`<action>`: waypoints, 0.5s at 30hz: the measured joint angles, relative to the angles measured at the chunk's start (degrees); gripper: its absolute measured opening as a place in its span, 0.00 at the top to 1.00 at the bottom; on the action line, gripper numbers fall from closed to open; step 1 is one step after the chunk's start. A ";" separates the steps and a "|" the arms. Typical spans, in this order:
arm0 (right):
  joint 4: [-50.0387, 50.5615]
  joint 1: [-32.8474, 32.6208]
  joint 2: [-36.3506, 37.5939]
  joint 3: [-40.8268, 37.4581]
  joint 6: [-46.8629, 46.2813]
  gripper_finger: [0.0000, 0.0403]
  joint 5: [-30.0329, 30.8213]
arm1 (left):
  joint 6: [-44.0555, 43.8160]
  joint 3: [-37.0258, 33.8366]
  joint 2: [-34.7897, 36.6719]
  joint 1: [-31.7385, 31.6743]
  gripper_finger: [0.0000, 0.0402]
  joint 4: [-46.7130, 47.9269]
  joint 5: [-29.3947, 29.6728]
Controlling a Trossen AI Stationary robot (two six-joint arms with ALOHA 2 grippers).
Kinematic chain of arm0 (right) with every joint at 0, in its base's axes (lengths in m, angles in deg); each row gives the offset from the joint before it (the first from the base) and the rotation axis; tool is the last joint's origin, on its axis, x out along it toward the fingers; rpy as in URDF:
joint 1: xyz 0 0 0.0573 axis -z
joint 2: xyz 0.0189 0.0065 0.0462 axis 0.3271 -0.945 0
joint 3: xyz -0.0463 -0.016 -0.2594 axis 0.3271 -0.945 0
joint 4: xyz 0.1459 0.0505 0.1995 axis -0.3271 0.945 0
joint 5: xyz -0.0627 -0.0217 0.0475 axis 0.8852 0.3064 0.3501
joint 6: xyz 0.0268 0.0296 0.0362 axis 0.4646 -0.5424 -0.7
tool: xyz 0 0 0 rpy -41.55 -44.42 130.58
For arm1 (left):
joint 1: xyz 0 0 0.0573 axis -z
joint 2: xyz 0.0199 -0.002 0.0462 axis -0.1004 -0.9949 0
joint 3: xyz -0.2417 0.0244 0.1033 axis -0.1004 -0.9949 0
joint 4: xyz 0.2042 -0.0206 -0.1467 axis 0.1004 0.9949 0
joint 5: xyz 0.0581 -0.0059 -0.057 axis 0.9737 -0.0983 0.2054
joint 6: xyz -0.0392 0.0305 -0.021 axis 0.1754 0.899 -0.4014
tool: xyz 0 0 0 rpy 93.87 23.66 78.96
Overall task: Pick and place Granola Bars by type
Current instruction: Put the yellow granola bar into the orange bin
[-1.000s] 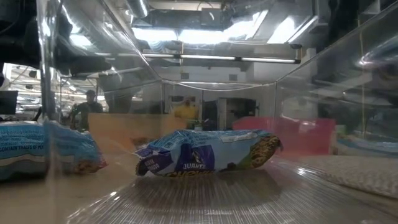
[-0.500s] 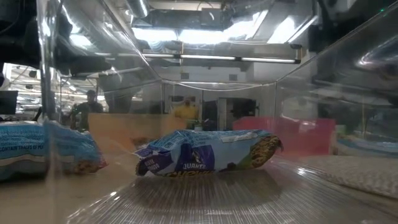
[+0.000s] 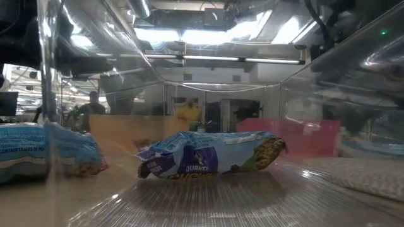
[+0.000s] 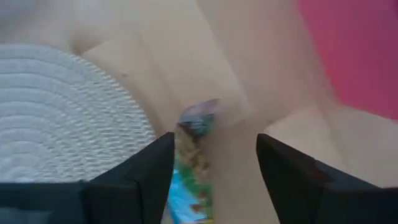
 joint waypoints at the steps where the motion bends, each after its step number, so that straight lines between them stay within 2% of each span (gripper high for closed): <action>1: -0.89 -0.02 0.00 -0.17 -0.01 0.39 -0.57 | 0.01 0.00 0.00 -0.01 0.52 0.00 0.00; 7: -3.61 -0.02 0.00 -0.22 0.13 0.27 -2.26 | 0.00 0.00 0.00 0.00 0.52 0.00 0.00; 15: -4.45 -0.02 -2.77 -0.22 0.21 0.29 -1.89 | 0.01 0.00 0.01 0.01 0.52 0.00 0.00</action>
